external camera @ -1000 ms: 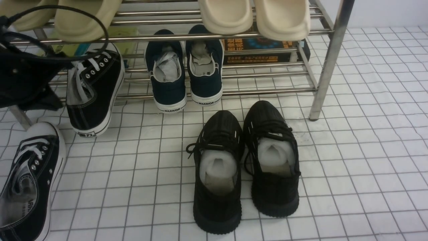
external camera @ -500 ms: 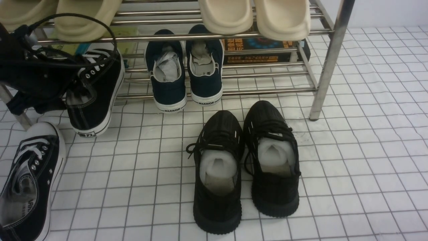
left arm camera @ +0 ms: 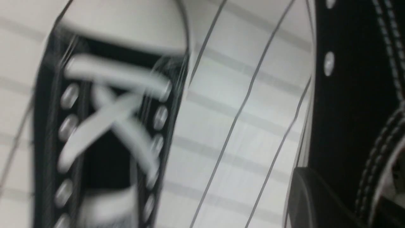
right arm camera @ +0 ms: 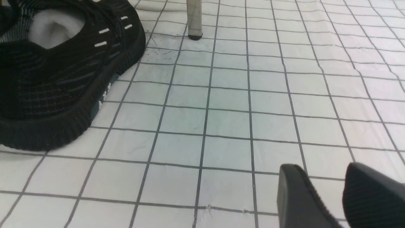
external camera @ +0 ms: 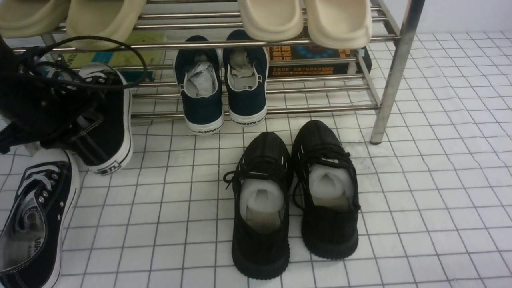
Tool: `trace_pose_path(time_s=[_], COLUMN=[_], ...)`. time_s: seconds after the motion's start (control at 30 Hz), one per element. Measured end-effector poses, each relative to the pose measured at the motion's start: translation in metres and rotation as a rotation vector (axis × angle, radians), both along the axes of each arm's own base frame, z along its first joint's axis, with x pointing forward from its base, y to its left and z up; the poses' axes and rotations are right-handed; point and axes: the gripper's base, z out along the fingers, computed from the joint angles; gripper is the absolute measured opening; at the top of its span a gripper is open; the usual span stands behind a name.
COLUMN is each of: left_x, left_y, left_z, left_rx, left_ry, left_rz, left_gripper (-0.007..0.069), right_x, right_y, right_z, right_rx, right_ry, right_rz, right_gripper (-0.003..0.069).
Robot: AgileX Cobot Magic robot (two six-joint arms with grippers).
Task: Take the shoes off the shelf with your hand from the white checkered tablecloth.
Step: 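Set the held shoe down on the floor in front of the rack with the left gripper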
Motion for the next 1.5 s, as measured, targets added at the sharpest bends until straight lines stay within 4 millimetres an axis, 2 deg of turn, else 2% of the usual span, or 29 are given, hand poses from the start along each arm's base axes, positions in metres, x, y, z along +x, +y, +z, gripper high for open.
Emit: trace_pose_path(time_s=[0.13, 0.33, 0.77, 0.97, 1.13, 1.27, 1.37, 1.43, 1.5], left_x=[-0.024, -0.044, -0.065, -0.065, -0.064, -0.063, -0.065, -0.068, -0.070], left_y=[-0.014, -0.040, -0.038, -0.036, -0.034, -0.032, -0.029, -0.027, -0.026], left_z=[0.003, -0.024, -0.064, -0.065, -0.065, -0.064, -0.055, -0.042, -0.029], left_rx=[0.071, 0.156, 0.178, 0.192, 0.220, 0.247, 0.285, 0.305, 0.318], left_ry=[0.078, 0.158, 0.232, 0.222, 0.210, 0.200, 0.210, 0.211, 0.194], left_rz=[-0.079, -0.105, -0.015, -0.015, -0.028, -0.040, -0.045, -0.062, -0.080], left_gripper=[0.0020, 0.0020, 0.0022, 0.0022, 0.0050, 0.0137, 0.0262, 0.0297, 0.0299], right_x=[0.000, 0.000, 0.000, 0.000, 0.000, 0.000, 0.000, 0.000, 0.000], right_y=[0.000, 0.000, 0.000, 0.000, 0.000, 0.000, 0.000, 0.000, 0.000], right_z=[0.000, 0.000, 0.000, 0.000, 0.000, 0.000, 0.000, 0.000, 0.000], right_rx=[0.000, 0.000, 0.000, 0.000, 0.000, 0.000, 0.000, 0.000, 0.000], right_ry=[0.000, 0.000, 0.000, 0.000, 0.000, 0.000, 0.000, 0.000, 0.000], right_rz=[0.000, 0.000, 0.000, 0.000, 0.000, 0.000, 0.000, 0.000, 0.000], right_gripper=[0.0239, 0.0239, 0.0239, 0.0239, 0.0239, 0.0239, 0.0239, 0.0239, 0.0239])
